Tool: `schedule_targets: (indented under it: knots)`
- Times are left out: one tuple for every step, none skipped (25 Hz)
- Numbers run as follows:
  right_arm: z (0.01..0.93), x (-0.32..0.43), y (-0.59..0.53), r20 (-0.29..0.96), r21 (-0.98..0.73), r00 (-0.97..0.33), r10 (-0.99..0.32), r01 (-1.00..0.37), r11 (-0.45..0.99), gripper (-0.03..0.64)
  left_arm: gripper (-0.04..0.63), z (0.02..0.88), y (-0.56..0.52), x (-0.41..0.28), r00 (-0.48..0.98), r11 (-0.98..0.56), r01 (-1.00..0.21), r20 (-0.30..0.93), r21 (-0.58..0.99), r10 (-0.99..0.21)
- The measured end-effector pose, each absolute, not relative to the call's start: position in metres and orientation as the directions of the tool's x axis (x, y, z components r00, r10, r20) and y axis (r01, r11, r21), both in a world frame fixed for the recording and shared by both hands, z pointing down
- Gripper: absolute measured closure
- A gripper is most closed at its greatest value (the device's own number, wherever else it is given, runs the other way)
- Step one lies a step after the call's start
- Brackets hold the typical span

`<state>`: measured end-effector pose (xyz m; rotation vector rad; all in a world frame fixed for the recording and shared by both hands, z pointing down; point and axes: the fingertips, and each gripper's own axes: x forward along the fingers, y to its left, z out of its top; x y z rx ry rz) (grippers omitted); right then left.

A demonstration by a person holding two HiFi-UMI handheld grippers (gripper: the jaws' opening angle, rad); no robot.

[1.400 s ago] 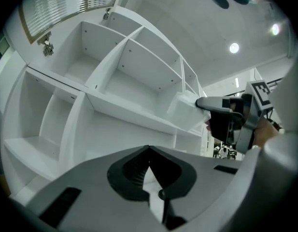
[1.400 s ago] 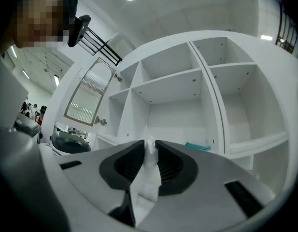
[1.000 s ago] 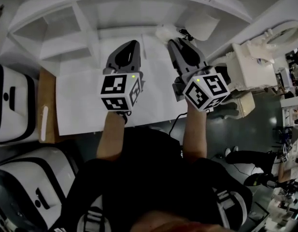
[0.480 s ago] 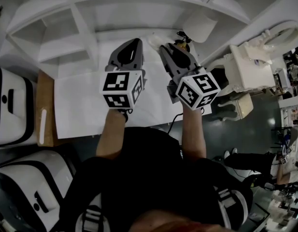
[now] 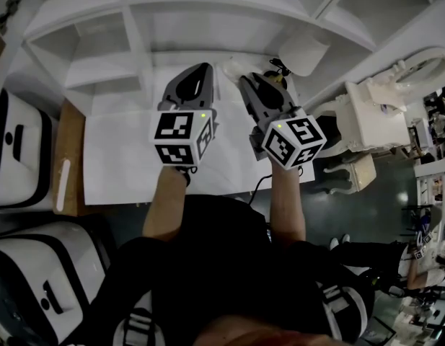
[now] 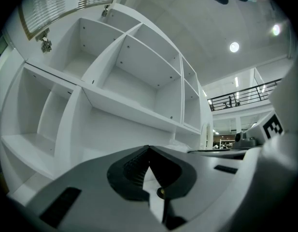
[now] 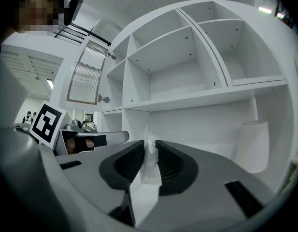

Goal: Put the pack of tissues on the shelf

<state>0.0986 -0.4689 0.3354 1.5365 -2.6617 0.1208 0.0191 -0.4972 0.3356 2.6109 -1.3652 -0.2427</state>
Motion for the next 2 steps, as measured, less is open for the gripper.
schedule_targets:
  knots:
    - [0.3368,0.0975,-0.4665,0.1,-0.038,-0.5,-0.86,-0.866,0.499,0.531,0.584,0.3381,-0.4951,0.0176,0.563,-0.558,-0.794,-0.053,0.241,-0.825]
    - [0.3385,0.0965,-0.4639,0.104,-0.041,-0.501,-0.859,-0.865,0.5,0.531,0.584,0.3409,-0.4928,0.0161,0.562,-0.555,-0.795,-0.046,0.245,-0.826]
